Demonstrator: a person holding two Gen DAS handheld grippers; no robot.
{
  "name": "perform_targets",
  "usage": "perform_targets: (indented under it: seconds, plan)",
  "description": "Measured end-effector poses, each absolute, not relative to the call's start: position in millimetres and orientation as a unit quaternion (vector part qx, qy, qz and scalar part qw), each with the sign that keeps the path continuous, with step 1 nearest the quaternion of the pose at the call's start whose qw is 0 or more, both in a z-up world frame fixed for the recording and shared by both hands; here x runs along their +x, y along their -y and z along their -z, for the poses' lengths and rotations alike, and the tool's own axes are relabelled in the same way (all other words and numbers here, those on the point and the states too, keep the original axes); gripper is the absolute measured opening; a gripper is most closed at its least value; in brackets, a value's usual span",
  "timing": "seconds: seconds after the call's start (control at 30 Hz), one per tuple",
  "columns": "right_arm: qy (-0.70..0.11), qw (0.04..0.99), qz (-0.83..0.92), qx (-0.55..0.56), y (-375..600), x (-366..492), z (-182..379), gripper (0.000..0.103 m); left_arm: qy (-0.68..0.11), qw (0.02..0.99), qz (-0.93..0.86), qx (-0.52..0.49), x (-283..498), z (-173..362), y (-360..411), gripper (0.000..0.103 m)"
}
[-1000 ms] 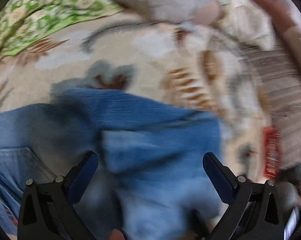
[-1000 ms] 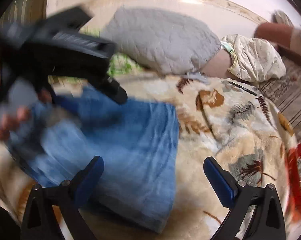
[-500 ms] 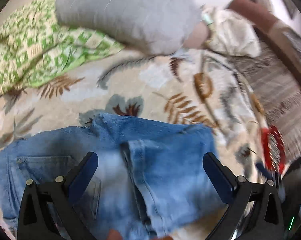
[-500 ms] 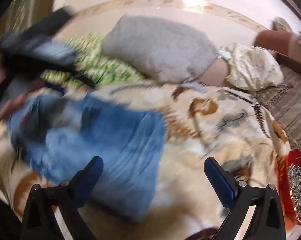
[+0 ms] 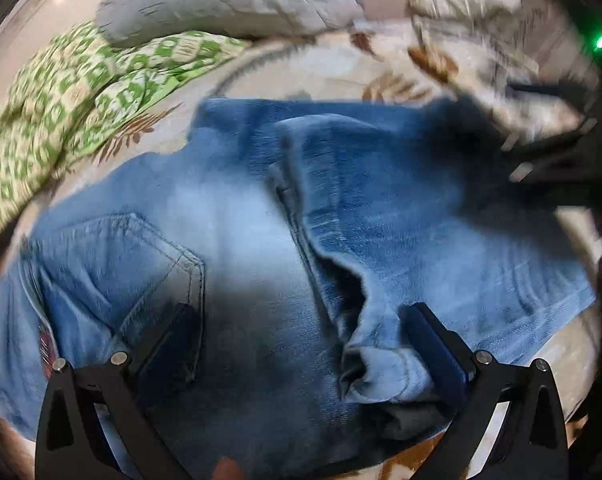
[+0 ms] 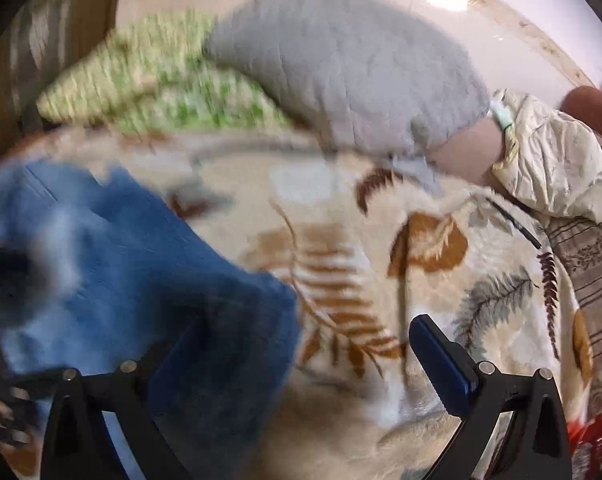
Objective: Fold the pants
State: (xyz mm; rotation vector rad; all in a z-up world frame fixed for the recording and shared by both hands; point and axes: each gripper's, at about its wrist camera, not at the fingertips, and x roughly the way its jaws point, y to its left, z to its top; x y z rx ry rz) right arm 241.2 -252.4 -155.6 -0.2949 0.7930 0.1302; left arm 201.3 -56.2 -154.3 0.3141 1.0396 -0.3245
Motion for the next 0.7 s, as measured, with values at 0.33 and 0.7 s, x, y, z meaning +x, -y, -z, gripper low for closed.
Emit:
perform_targets:
  seconds: [0.33, 0.7]
  plan:
    - [-0.348, 0.931, -0.087, -0.062, 276.4, 209.4, 110.4, 0.103, -0.425, 0.88, 0.169, 0.127, 179.9, 91.5, 48.7, 0.103]
    - [-0.301, 0.953, -0.023, 0.014, 256.5, 93.3, 96.3, 0.103, -0.382, 0.924, -0.009, 0.019, 121.4, 73.8, -29.9, 0.103]
